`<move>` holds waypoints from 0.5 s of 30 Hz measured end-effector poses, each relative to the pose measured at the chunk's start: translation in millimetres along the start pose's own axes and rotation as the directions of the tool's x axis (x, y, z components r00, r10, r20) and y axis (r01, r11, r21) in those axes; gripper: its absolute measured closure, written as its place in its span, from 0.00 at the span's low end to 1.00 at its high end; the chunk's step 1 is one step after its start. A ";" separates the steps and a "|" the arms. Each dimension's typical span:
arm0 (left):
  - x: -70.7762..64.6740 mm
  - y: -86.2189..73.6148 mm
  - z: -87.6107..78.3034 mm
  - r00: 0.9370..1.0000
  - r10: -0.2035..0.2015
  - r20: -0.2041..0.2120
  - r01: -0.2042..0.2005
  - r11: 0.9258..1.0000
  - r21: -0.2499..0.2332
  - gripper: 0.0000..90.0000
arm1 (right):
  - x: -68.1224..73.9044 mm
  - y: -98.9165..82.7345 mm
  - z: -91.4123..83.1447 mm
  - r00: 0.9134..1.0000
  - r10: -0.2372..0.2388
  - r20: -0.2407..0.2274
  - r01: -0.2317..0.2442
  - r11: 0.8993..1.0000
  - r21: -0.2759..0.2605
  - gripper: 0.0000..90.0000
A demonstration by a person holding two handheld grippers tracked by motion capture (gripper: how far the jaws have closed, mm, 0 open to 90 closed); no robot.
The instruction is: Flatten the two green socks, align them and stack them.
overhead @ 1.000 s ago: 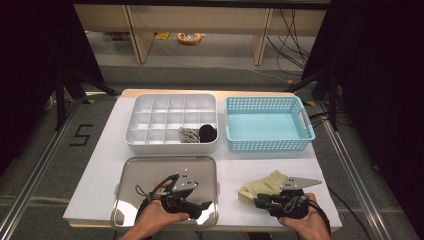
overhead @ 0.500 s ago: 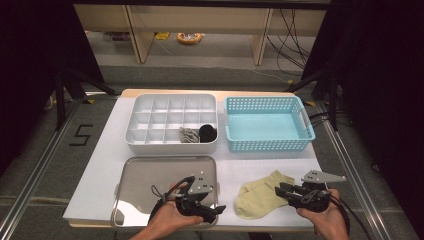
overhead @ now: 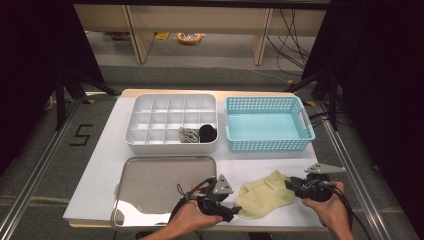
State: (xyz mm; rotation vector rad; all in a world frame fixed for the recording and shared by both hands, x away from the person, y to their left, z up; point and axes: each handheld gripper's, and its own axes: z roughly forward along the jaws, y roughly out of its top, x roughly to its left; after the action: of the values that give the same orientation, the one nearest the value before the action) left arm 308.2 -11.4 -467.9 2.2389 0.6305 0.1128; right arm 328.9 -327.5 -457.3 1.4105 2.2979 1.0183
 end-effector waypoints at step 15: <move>2.4 -4.4 22.5 0.999 0.032 0.028 -0.033 0.998 0.053 0.87 | -3.1 -3.5 15.8 1.000 0.001 -0.029 0.000 0.998 0.058 0.95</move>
State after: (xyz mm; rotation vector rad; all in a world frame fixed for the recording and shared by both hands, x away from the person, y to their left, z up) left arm 314.8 -23.0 -486.7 2.2990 0.5891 0.0829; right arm 336.7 -324.3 -471.6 1.4274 2.3667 0.9862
